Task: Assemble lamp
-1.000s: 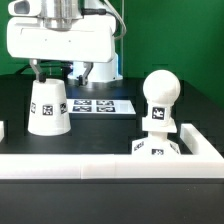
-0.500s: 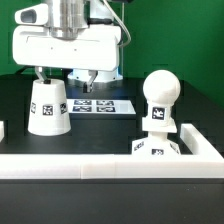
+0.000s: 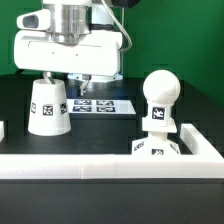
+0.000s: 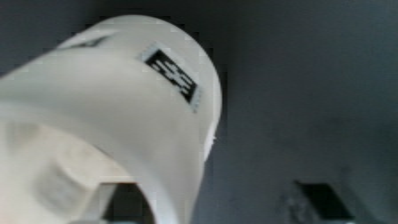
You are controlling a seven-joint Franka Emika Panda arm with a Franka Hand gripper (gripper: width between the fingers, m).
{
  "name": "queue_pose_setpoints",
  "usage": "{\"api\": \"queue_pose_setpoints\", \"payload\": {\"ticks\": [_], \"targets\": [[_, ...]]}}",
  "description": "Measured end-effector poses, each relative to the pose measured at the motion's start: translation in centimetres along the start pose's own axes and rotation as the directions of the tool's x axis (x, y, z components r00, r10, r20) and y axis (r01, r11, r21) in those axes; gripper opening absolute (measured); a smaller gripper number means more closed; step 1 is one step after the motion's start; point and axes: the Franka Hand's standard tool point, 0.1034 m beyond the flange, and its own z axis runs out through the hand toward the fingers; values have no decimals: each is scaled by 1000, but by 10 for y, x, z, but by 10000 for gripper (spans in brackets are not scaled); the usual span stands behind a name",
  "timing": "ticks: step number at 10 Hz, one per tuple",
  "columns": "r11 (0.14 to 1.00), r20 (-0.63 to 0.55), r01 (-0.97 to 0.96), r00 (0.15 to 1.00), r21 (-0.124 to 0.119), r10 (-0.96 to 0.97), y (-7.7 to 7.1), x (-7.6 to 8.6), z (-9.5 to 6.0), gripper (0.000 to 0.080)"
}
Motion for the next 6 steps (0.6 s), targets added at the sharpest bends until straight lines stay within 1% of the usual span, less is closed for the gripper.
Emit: {"api": "queue_pose_setpoints", "payload": {"ticks": [1,2,3,4,6], "targets": [[1000,2,2,1000,-2,-2,-1,0,2,240],[1000,3,3,1000,-4,-3,0,1,3,81],[1000,-3,5,1000,-4,-6,-2,6,2,81],[1000,-6,9,1000,-6,-9,-4,10,2,42],[1000,-8,17,1000,-5,-17,-8,17,1,42]]}}
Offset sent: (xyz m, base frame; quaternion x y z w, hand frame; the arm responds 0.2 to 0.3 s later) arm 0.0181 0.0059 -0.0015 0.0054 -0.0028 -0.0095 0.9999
